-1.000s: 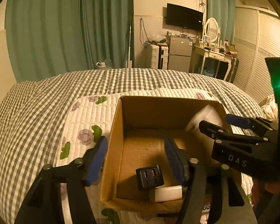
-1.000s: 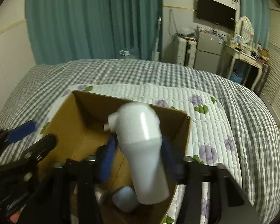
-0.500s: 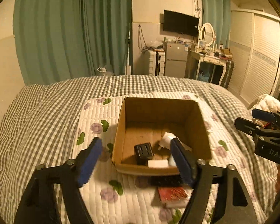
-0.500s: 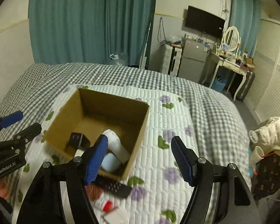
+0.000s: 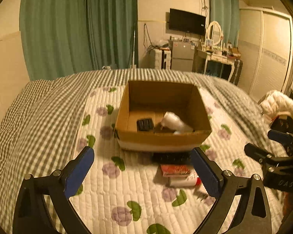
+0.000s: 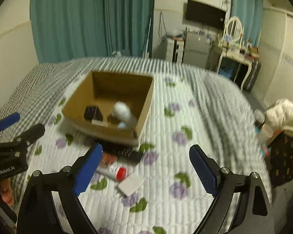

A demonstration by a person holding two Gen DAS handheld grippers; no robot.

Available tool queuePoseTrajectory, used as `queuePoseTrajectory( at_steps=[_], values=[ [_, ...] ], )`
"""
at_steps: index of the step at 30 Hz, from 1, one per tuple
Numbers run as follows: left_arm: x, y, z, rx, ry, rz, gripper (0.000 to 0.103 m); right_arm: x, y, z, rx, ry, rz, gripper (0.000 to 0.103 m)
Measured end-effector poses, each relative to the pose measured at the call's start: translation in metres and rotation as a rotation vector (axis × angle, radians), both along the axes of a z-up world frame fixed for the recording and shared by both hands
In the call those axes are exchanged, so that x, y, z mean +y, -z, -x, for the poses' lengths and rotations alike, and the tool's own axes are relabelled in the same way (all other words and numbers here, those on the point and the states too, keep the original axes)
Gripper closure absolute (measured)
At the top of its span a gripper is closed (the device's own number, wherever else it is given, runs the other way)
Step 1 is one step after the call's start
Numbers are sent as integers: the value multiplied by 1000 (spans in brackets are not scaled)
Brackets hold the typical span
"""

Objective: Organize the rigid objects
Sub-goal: 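Grasp the white plug adapter with the right tool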

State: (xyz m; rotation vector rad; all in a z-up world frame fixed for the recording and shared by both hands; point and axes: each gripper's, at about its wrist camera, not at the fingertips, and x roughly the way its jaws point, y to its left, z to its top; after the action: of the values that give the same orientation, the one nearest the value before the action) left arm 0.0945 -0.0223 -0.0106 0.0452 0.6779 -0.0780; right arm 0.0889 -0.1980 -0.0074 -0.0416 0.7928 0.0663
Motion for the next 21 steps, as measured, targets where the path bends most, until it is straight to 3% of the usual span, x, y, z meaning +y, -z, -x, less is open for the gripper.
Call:
queuePoseTrajectory(
  at_steps=[10, 15, 17, 21],
  values=[
    [2, 84, -10, 122, -13, -15, 3, 14, 105, -23, 173, -19, 17, 12],
    [4, 105, -16, 181, -19, -9, 3, 23, 146, -33, 254, -33, 75, 13],
    [3, 106, -18, 185, -16, -14, 2, 23, 152, -34, 272, -45, 47, 15],
    [-3, 109, -18, 202, -13, -24, 3, 22, 153, -32, 288, -78, 7, 33]
  ],
)
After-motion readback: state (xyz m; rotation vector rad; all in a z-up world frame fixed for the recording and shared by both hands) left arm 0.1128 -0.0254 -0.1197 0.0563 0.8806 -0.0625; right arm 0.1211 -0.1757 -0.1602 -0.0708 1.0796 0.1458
